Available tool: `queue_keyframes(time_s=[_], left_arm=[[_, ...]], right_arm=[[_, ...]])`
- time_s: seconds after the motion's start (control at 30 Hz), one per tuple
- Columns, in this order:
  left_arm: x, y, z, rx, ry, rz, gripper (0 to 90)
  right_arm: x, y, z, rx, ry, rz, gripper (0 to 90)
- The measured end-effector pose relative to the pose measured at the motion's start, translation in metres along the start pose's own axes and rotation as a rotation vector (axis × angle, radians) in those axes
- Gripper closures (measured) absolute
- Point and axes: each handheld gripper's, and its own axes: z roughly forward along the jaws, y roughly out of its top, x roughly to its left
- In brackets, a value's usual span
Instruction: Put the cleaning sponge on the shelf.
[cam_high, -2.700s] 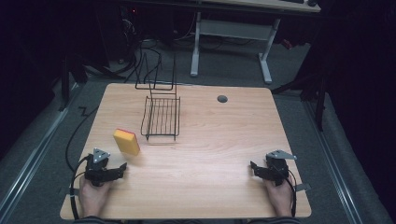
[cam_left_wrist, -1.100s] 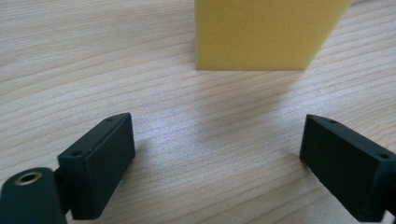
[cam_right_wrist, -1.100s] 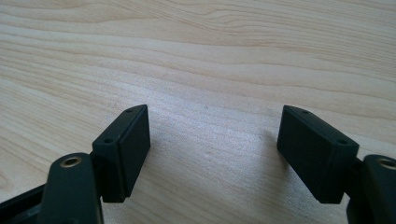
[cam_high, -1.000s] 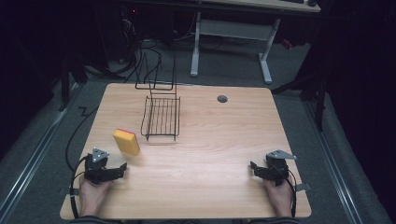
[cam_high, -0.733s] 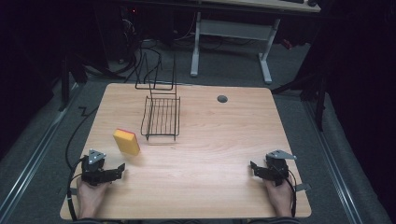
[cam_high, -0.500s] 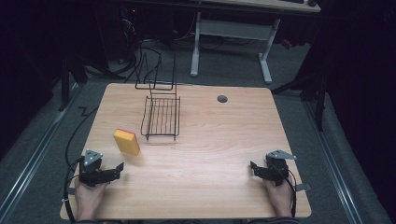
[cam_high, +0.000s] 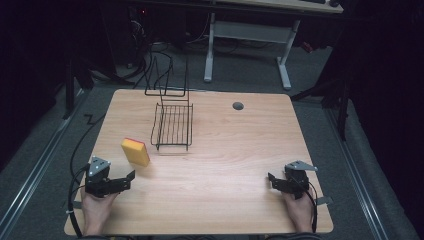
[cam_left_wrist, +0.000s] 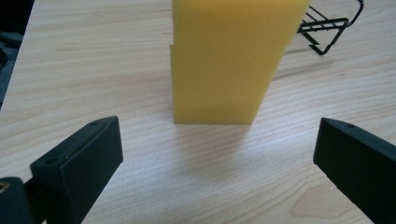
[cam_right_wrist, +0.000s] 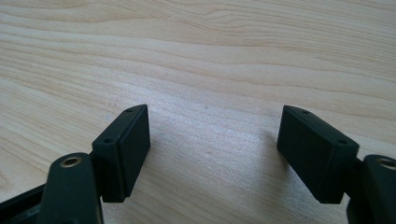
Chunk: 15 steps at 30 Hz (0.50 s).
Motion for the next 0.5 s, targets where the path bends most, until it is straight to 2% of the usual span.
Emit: queue_keyframes(time_s=[0.5], left_arm=[[-0.013,0.023,0.01,-0.011,-0.01,0.028,0.2]], right_arm=[[0.0,0.0,0.0,0.0,0.0,0.0,25.9]])
